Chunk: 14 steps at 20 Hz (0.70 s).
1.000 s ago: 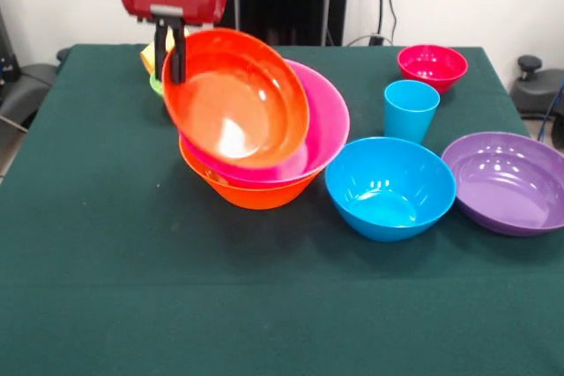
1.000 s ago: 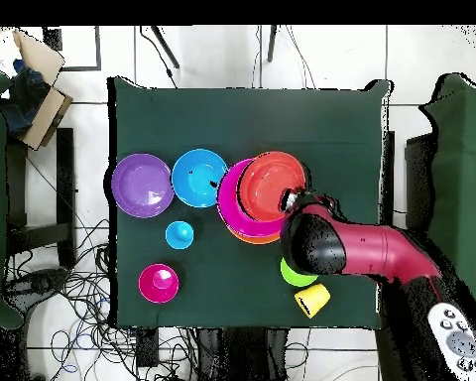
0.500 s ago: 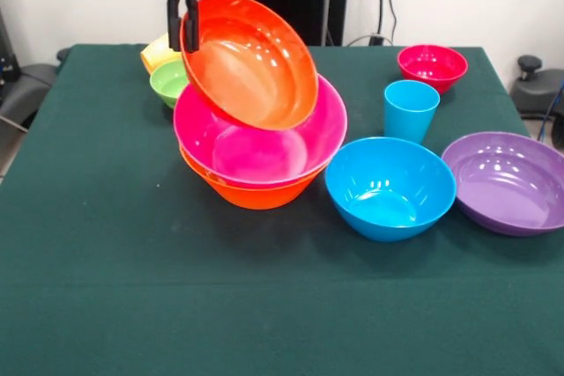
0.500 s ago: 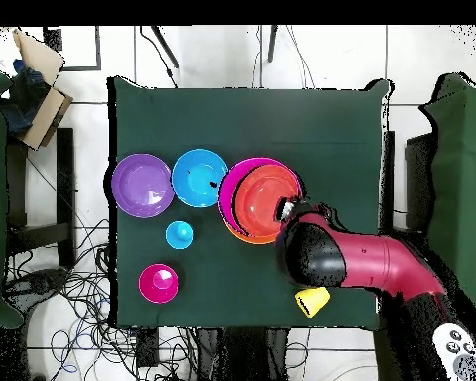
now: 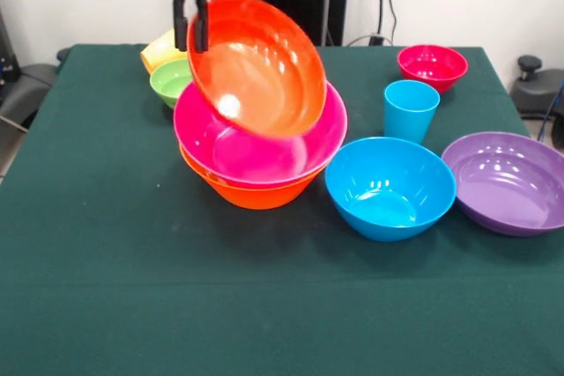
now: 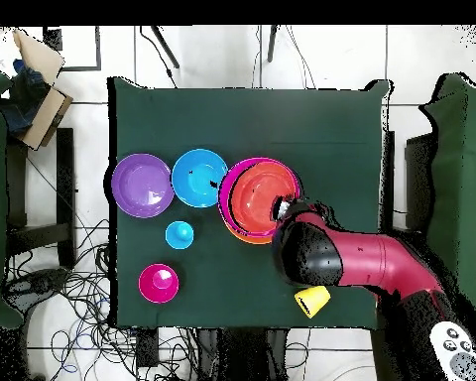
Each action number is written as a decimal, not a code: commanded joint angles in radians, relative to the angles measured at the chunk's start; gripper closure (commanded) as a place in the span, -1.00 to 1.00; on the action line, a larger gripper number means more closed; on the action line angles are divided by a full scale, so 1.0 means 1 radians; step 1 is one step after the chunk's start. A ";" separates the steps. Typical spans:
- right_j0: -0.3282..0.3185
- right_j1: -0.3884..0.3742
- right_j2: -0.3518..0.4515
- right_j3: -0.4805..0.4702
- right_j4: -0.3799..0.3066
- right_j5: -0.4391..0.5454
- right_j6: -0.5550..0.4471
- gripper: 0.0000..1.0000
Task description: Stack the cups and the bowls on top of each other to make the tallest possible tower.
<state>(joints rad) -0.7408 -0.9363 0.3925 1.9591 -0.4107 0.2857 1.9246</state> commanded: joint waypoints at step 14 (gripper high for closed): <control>0.047 -0.009 0.044 0.009 -0.010 0.112 -0.026 -1.00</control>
<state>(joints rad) -0.7248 -0.9416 0.3929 1.9594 -0.4109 0.2941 1.9246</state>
